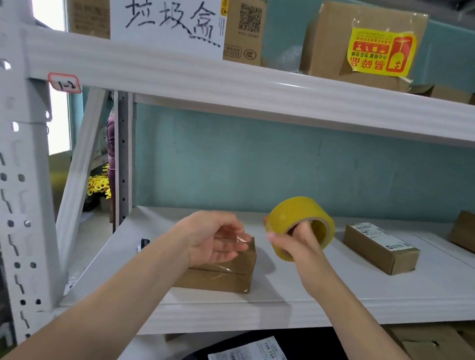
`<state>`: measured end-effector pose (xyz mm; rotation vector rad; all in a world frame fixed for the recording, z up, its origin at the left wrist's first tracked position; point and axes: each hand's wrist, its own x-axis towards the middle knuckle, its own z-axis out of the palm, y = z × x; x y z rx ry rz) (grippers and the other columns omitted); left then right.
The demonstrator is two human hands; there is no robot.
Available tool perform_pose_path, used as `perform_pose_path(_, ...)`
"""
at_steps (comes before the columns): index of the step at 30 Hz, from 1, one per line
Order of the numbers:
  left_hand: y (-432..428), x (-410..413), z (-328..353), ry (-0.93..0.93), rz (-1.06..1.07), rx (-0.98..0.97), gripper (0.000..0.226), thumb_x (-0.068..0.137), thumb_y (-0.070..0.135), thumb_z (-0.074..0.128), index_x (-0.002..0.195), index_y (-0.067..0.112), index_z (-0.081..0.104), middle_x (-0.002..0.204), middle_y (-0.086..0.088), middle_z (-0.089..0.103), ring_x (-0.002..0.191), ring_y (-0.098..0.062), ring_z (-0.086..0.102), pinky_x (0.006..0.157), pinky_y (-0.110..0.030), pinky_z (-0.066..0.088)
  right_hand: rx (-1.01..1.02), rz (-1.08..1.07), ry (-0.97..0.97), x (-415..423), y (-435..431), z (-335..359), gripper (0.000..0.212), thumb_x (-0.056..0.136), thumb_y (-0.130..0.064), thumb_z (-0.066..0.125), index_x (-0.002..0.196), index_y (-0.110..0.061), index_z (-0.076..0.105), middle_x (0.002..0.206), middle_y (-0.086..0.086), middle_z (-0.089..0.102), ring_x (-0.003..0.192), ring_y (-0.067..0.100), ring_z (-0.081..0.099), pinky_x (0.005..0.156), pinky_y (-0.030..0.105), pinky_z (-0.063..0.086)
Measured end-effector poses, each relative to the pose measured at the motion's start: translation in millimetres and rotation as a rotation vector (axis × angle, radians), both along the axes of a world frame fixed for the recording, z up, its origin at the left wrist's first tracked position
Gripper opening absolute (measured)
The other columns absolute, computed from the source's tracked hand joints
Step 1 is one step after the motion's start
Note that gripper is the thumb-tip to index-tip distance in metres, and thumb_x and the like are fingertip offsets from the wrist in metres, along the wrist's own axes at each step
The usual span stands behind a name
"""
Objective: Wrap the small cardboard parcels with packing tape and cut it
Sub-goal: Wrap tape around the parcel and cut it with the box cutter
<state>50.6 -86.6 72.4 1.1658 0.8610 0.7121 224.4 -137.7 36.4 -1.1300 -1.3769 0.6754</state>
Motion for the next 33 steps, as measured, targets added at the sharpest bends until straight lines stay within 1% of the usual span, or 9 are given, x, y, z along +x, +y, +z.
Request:
perform_pose_path(2, -1.5, -1.5, -2.0, 0.015, -0.005, 0.061, 0.014, 0.084, 0.006, 0.058, 0.07, 0.008, 0.061, 0.072, -0.008, 0.072, 0.059, -0.014, 0.067, 0.045, -0.02, 0.05, -0.007, -0.074, 0.125, -6.8, -0.7, 0.2, 0.01, 0.091, -0.027, 0.056, 0.09, -0.018, 0.052, 0.084, -0.009, 0.052, 0.078, -0.001, 0.051, 0.074, 0.013, 0.04)
perform_pose_path(9, 10.9, -52.3, 10.6, -0.005, 0.286, 0.289, 0.013, 0.093, 0.003, 0.051, 0.086, -0.007, 0.053, 0.08, -0.022, 0.066, 0.052, -0.016, 0.068, 0.039, -0.021, 0.049, 0.022, -0.424, 0.283, 26.2, -2.4, 10.7, 0.021, 0.091, -0.03, 0.056, 0.079, -0.012, 0.056, 0.094, 0.02, 0.066, 0.093, 0.028, 0.063, 0.1, 0.039, 0.042)
perform_pose_path(12, 3.7, -40.7, 13.0, 0.153, 0.17, 0.497, 0.028, 0.091, 0.019, 0.058, 0.113, 0.004, 0.049, 0.107, -0.016, 0.063, 0.072, -0.014, 0.069, 0.056, -0.032, 0.06, 0.033, -0.342, 0.304, 30.0, -9.7, 20.3, 0.045, 0.093, -0.026, 0.052, 0.107, 0.017, 0.047, 0.106, 0.041, 0.053, 0.107, 0.039, 0.055, 0.079, 0.013, 0.05)
perform_pose_path(16, -4.4, -0.6, -11.1, 0.466, -0.114, 1.189, 0.101, 0.075, 0.027, 0.076, 0.141, 0.046, 0.002, 0.153, 0.005, 0.019, 0.135, -0.007, 0.032, 0.108, -0.027, 0.034, -0.01, -0.195, 0.215, 4.2, -4.8, 26.5, 0.014, 0.094, -0.02, 0.049, 0.093, -0.009, 0.057, 0.078, -0.007, 0.059, 0.062, -0.018, 0.058, 0.059, -0.003, 0.038)
perform_pose_path(20, -9.2, 20.7, -37.0, 0.623, -0.045, 1.511, 0.115, 0.076, 0.039, 0.072, 0.124, 0.043, -0.033, 0.147, 0.019, -0.014, 0.141, 0.001, -0.01, 0.113, -0.016, 0.003, -0.032, -0.198, 0.279, -8.4, -0.3, 31.0, 0.018, 0.091, -0.036, 0.053, 0.08, -0.021, 0.057, 0.078, -0.012, 0.062, 0.078, -0.003, 0.059, 0.08, 0.016, 0.045)
perform_pose_path(24, 0.1, 28.6, -46.4, 0.4, 0.174, 1.558, 0.069, 0.085, 0.036, 0.06, 0.143, 0.032, 0.024, 0.149, -0.002, 0.034, 0.133, -0.01, 0.033, 0.107, -0.029, 0.037, -0.076, -0.165, 0.343, -11.6, 2.0, 30.2, 0.031, 0.082, -0.054, 0.057, 0.09, -0.024, 0.062, 0.102, 0.0, 0.069, 0.104, 0.018, 0.062, 0.102, 0.041, 0.043)
perform_pose_path(26, 9.1, 26.1, -46.1, 0.283, 0.325, 1.697, 0.04, 0.086, 0.035, 0.056, 0.124, 0.024, 0.052, 0.133, -0.012, 0.054, 0.117, -0.018, 0.053, 0.092, -0.036, 0.05, -0.077, -0.16, 0.332, -13.7, 0.8, 30.3, 0.054, 0.065, -0.069, 0.064, 0.097, -0.026, 0.063, 0.109, 0.003, 0.069, 0.107, 0.021, 0.062, 0.104, 0.046, 0.042)
perform_pose_path(29, 12.7, 19.6, -42.7, 0.142, 0.4, 1.825, 0.017, 0.086, 0.026, 0.06, 0.094, 0.017, 0.072, 0.104, -0.009, 0.069, 0.091, -0.021, 0.063, 0.074, -0.037, 0.055, -0.088, -0.162, 0.329, -12.1, 1.8, 30.0, 0.067, 0.055, -0.072, 0.061, 0.099, -0.023, 0.064, 0.106, 0.008, 0.07, 0.104, 0.025, 0.064, 0.103, 0.047, 0.043)
perform_pose_path(33, 12.4, 5.6, -32.1, 0.21, 0.485, 2.049, 0.007, 0.084, 0.018, 0.066, 0.085, 0.018, 0.073, 0.067, 0.0, 0.063, 0.067, -0.018, 0.051, 0.054, -0.03, 0.043, -0.148, -0.16, 0.265, -11.8, 1.3, 30.8, 0.053, 0.079, -0.061, 0.055, 0.099, -0.012, 0.063, 0.095, 0.012, 0.073, 0.096, 0.026, 0.069, 0.095, 0.043, 0.049)
